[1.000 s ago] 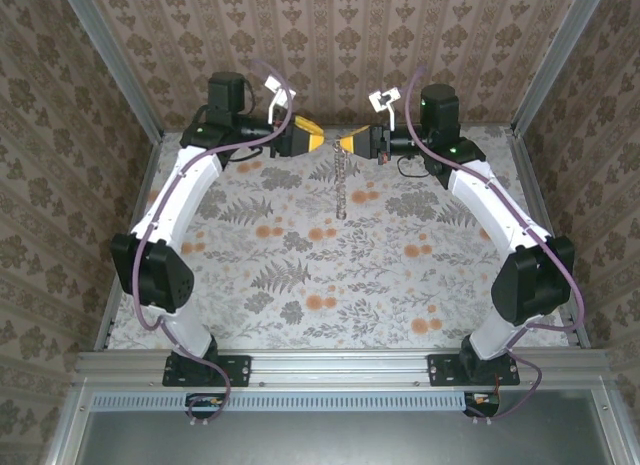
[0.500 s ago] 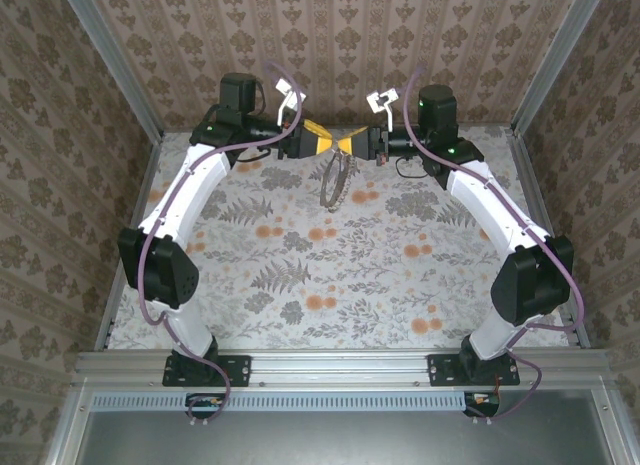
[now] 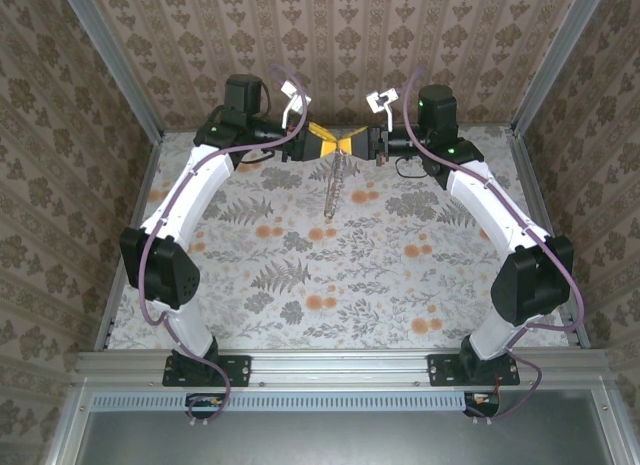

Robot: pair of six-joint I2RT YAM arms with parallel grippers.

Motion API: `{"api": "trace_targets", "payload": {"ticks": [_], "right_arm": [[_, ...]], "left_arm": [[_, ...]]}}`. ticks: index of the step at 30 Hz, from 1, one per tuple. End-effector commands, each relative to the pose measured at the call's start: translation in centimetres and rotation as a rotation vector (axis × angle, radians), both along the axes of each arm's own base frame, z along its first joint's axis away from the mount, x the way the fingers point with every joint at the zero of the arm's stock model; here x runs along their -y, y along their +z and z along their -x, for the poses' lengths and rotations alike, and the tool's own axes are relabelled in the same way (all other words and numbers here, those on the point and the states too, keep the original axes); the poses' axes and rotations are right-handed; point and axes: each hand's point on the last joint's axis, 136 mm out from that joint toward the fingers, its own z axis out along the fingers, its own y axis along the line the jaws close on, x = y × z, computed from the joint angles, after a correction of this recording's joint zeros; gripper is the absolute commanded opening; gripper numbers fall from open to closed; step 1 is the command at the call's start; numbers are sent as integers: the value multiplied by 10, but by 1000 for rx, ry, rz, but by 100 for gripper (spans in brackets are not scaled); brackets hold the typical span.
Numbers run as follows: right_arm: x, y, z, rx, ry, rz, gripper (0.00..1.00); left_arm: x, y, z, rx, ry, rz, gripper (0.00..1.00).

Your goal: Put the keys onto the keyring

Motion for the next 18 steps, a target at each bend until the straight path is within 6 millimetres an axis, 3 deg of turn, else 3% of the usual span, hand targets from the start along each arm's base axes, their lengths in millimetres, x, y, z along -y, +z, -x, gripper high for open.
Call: {"api": "trace_targets", "payload": {"ticks": [1, 18], "right_arm": [[-3, 19, 3, 57, 23, -25, 0], [-3, 13, -2, 45, 8, -23, 0]], "left_arm": [[3, -3, 4, 0, -34, 4, 29], [6, -8, 11, 4, -53, 3, 21]]}}
